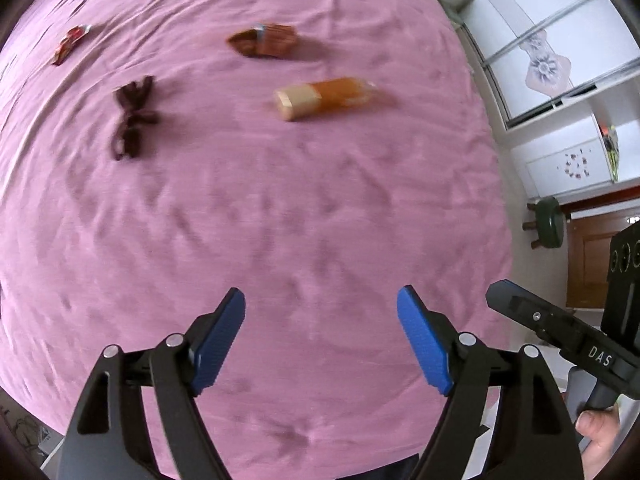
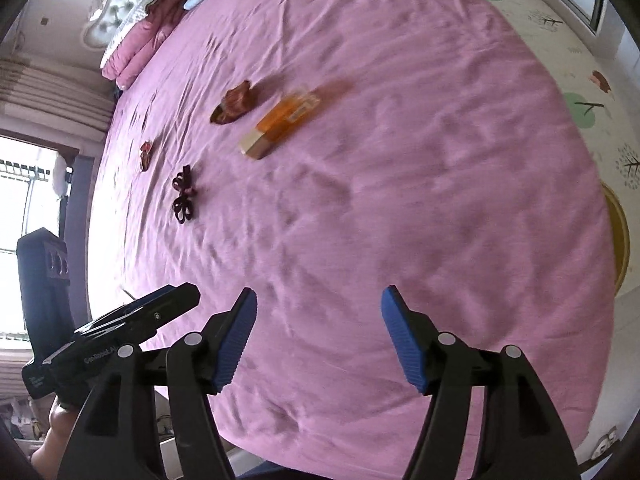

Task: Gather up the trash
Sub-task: 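Move both open tools back over the shoelace and orange bottle, then grasp the brown shoelace with the left tool while the right tool grasps the orange bottle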

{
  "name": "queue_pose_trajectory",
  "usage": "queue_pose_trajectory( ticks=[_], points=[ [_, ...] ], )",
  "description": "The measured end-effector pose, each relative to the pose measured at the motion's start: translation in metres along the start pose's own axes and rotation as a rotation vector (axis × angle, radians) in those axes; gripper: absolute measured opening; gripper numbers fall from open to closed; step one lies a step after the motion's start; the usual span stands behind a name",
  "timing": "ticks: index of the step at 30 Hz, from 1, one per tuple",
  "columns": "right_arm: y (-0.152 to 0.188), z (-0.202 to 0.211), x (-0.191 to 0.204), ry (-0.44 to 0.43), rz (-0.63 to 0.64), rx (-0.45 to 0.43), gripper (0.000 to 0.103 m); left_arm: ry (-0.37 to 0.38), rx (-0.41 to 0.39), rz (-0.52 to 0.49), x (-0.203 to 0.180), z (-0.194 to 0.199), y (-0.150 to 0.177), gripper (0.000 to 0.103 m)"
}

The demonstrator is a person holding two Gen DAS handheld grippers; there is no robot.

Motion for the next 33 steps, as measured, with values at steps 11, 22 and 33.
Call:
queue_pose_trajectory(
  ticks=[11,22,33],
  points=[
    [-0.032,-0.043,0.059,0.013,0.016,0.030,0.072,-0.014,-0.025,0.096,0.076,0.010,-0.031,0.078],
    [-0.099,-0.089,0.073,0.048,-0.008,0.060,0.083,-0.078,-0.027,0.222,0.139,-0.005,-0.094,0.079],
    [-0.156,-0.145,0.068,0.054,-0.111,0.099,0.084,-0.134,0.025,0.265,0.190,-0.046,-0.151,0.080]
  ],
)
Point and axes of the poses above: each gripper's, at about its wrist camera, not at the fingertips, and z roughly against the way its jaws point, x to its left, y to its underside, the point moved 7 cm from there along -z, roughly the way its jaws point, and after that the axes turned 2 degrees about x, right-handed, at the moved point
